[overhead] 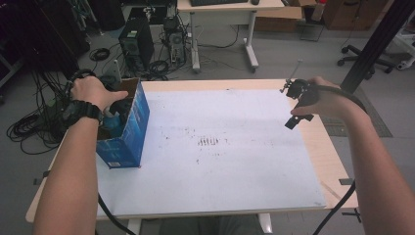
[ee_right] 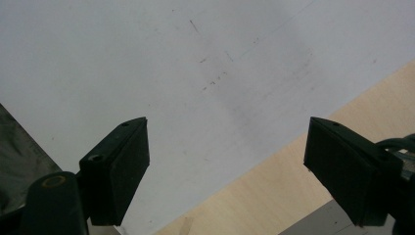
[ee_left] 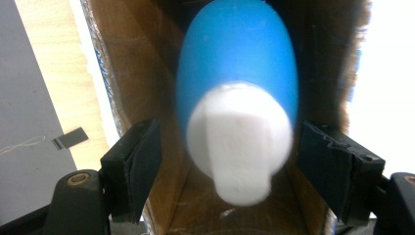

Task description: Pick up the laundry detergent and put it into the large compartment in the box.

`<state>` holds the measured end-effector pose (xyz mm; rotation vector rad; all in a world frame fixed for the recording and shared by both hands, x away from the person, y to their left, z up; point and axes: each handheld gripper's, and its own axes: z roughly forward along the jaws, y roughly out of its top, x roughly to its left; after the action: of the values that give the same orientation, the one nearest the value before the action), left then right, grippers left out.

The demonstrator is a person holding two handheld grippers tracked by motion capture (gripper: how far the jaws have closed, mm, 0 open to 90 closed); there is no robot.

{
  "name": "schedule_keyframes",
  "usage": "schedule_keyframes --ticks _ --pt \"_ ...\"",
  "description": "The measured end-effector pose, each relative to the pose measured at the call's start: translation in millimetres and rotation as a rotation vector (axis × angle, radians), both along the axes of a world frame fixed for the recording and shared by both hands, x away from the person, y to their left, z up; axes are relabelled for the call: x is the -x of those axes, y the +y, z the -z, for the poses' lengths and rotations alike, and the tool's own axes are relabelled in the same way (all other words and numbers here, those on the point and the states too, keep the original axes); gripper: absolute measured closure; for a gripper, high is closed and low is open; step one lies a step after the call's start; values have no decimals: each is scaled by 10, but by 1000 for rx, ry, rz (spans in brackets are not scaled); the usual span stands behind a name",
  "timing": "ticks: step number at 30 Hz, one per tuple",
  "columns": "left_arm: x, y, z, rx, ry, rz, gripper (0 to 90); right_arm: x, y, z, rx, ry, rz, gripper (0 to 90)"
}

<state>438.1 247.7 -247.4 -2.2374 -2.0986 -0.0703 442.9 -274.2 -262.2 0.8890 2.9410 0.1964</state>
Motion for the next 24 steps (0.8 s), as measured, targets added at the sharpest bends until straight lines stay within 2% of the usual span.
schedule_keyframes --ticks 12,24 --pt "52 -42 -289 -10 -55 8 227 9 -19 -15 -3 -3 3 169" --pt "54 -288 -589 -8 -91 55 207 45 -54 -44 -12 -8 10 168"
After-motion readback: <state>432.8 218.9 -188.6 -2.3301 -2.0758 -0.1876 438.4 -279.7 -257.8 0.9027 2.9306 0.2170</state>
